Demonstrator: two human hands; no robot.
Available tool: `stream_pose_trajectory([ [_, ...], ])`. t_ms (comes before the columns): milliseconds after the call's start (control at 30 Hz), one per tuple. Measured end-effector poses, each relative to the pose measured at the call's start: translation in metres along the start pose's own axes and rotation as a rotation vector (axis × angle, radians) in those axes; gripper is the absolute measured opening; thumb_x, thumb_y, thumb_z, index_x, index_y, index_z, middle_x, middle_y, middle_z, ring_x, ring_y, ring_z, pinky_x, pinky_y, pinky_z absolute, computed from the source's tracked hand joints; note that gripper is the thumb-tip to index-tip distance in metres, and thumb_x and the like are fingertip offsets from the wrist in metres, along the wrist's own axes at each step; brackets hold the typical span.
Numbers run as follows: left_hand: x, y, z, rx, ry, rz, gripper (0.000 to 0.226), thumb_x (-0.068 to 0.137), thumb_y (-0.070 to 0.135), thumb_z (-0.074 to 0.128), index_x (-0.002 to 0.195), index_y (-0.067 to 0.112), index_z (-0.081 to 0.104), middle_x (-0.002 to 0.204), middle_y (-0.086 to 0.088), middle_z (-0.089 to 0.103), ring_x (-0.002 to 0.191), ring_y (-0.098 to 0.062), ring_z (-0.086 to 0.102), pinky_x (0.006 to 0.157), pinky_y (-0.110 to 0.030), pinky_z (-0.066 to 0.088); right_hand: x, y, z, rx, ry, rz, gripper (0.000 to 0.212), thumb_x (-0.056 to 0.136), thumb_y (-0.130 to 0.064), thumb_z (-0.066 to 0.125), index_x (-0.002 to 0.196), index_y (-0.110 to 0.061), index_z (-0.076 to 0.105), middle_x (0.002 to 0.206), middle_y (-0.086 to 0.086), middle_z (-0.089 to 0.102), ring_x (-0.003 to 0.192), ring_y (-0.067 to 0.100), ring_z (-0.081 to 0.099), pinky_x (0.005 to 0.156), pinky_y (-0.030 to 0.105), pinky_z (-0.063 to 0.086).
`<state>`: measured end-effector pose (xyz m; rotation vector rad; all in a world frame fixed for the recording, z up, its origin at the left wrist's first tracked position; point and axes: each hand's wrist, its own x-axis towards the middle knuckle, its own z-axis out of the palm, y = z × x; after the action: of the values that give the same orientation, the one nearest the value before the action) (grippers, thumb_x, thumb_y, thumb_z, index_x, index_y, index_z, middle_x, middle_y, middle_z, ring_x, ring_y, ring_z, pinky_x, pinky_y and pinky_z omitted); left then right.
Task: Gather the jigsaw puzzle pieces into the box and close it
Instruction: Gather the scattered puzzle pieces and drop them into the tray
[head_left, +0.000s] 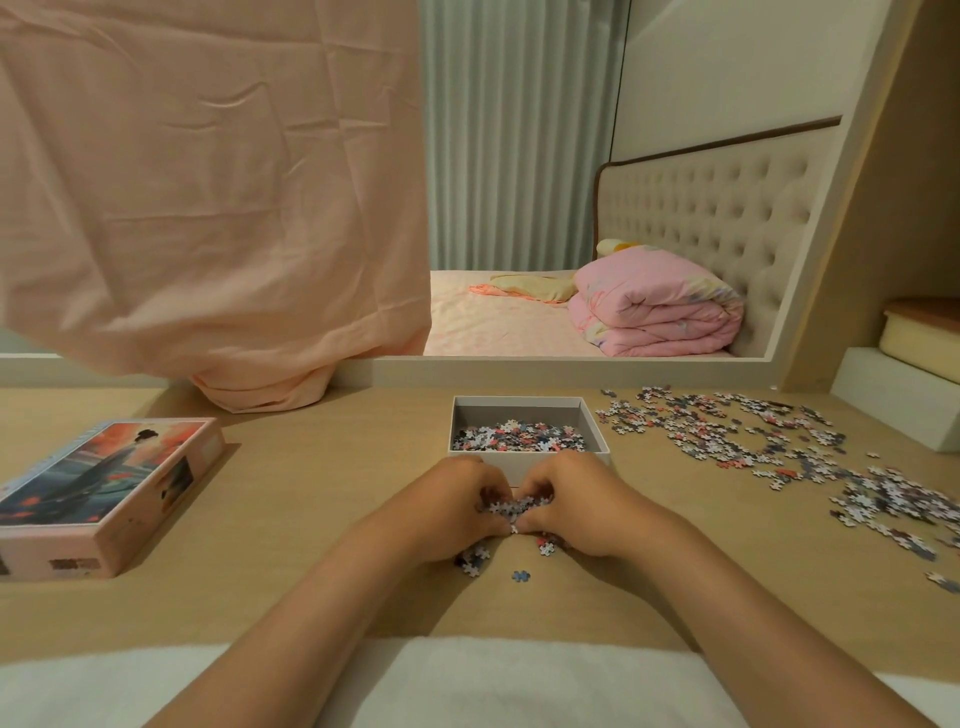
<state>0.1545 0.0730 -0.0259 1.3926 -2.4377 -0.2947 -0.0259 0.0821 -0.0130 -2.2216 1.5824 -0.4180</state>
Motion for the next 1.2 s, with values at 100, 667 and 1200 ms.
stream_pose_trajectory([
  [100, 0.001, -0.002, 0.001, -0.134, 0.043, -0.026, 0.027, 0.080, 0.028, 0.078, 0.105, 0.022, 0.068, 0.093, 0.012, 0.060, 0.079, -0.005, 0.054, 0.062, -0.006, 0.036, 0.001, 0.001, -0.003, 0.118, 0.006, 0.020, 0.017, 0.082, -0.023, 0.080, 0.098, -0.021, 0.074, 0.087, 0.000, 0.073, 0.053, 0.011, 0.060, 0.055, 0.025, 0.049],
  [667, 0.074, -0.005, -0.038, -0.248, 0.134, -0.066, 0.026, 0.091, 0.024, 0.067, 0.116, 0.017, 0.071, 0.096, -0.003, 0.074, 0.083, -0.013, 0.066, 0.073, -0.026, 0.050, 0.057, 0.001, -0.051, 0.026, 0.215, 0.006, 0.016, 0.095, -0.035, 0.063, 0.096, -0.026, 0.077, 0.078, -0.003, 0.069, 0.071, 0.014, 0.059, 0.060, 0.026, 0.039],
  [1200, 0.013, -0.009, -0.028, 0.000, 0.151, 0.113, 0.026, 0.095, 0.035, 0.055, 0.117, 0.029, 0.067, 0.103, 0.011, 0.057, 0.087, -0.008, 0.056, 0.079, -0.028, 0.047, 0.005, 0.017, -0.047, -0.041, 0.210, -0.067, 0.020, 0.089, -0.015, 0.069, 0.103, -0.027, 0.078, 0.101, -0.012, 0.073, 0.077, -0.007, 0.057, 0.078, 0.017, 0.044],
])
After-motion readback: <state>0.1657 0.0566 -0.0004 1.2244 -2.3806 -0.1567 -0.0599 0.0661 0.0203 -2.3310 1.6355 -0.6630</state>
